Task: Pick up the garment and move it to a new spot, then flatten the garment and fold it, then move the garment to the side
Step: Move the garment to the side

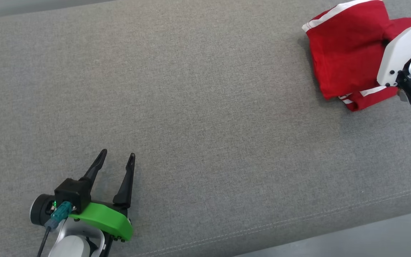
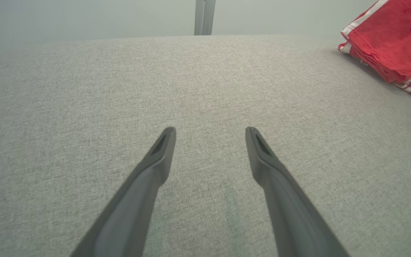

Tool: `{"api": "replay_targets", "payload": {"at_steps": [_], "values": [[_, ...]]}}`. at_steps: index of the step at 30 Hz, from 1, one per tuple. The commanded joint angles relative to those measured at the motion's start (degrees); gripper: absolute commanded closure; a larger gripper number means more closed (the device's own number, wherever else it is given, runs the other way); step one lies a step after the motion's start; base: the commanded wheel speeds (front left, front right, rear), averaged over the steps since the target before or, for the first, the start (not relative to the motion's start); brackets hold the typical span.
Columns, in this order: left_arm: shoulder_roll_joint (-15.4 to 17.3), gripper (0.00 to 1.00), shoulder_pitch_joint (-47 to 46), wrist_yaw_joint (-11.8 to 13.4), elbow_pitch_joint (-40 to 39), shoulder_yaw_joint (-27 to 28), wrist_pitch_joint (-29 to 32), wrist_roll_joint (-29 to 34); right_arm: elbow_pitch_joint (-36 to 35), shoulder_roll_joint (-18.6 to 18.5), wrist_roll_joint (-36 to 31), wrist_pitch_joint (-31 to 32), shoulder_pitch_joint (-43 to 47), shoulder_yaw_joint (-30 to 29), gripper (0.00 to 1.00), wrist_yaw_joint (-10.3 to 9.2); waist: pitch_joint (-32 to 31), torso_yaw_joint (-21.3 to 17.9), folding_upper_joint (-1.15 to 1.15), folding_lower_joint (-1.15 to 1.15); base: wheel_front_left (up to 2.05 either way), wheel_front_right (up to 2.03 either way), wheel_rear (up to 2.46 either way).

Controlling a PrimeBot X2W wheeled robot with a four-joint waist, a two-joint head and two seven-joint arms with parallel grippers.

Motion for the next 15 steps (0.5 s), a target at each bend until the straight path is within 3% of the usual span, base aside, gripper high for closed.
{"api": "replay_targets", "payload": {"at_steps": [1,10,15], "values": [[0.70,0.00,-0.95,0.19,-0.40,0.13,0.25,0.56,0.38,0.12,-1.40,-0.82,-0.61,-0.80,1.00,-0.03,0.75,0.27,0.00,0.00,0.00,0.00,0.00],[2.17,0.00,-1.62,0.28,-3.75,-0.96,2.39,1.23,5.12,-0.94,-13.75,-5.52,-4.48,-9.06,1.00,-0.04,4.25,2.58,0.00,0.00,0.00,0.00,0.00],[1.80,0.00,-2.31,0.31,-4.98,-1.71,2.86,1.59,6.84,-3.20,-21.29,-8.11,-5.33,-8.42,1.00,-0.04,5.77,4.25,0.00,0.00,0.00,0.00,0.00]]}}
